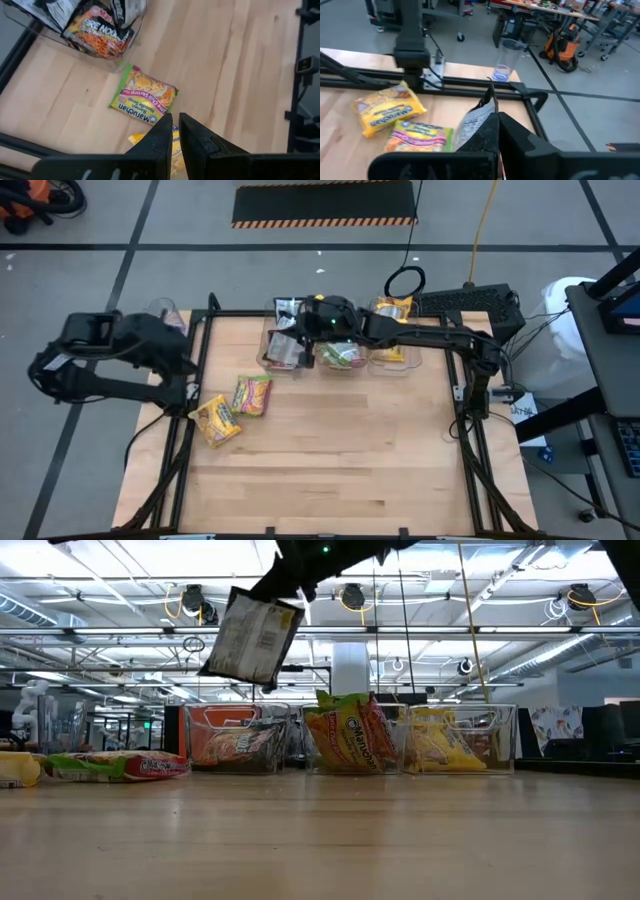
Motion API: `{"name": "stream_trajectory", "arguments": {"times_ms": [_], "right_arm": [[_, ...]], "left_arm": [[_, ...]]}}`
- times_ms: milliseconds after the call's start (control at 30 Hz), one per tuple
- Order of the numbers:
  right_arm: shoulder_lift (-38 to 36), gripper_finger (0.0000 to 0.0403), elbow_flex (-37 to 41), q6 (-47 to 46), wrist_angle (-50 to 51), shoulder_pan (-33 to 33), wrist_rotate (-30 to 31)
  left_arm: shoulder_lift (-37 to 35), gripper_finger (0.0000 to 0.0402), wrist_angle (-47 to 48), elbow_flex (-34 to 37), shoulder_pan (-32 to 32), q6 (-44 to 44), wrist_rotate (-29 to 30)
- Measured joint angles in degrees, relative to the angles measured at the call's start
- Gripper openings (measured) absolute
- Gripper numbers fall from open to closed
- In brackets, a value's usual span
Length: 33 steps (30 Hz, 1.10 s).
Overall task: Sort Maruchan noodles
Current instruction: Put the black noodle pack into the left transparent bin, then put the yellow noodle pack into the right transparent bin
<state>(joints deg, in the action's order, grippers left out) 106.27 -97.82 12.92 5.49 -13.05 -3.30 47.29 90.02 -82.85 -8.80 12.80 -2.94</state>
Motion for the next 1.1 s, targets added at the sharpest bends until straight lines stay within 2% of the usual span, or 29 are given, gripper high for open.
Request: {"name": "stream_trajectory", "arguments": {"times_ms": [367, 800, 1100], "right_arm": [[2.7, 0.0, -0.07, -0.58, -0.62, -4.55, -3.76], [9.51, 0.0, -0.02, -5.64, -3.47, -5.37, -11.92], [9.93, 0.0, 0.74, -6.26, -3.09, -5.65, -12.01]], "left_arm": [[-5.87, 0.0037, 0.08, -0.02, 0.0, -0.05, 0.05], [-6.19, 0.0037, -0.02, -0.02, 0.0, -1.79, 0.13], [-6.19, 0.0037, -0.02, -0.02, 0.0, -2.15, 0.13]]}}
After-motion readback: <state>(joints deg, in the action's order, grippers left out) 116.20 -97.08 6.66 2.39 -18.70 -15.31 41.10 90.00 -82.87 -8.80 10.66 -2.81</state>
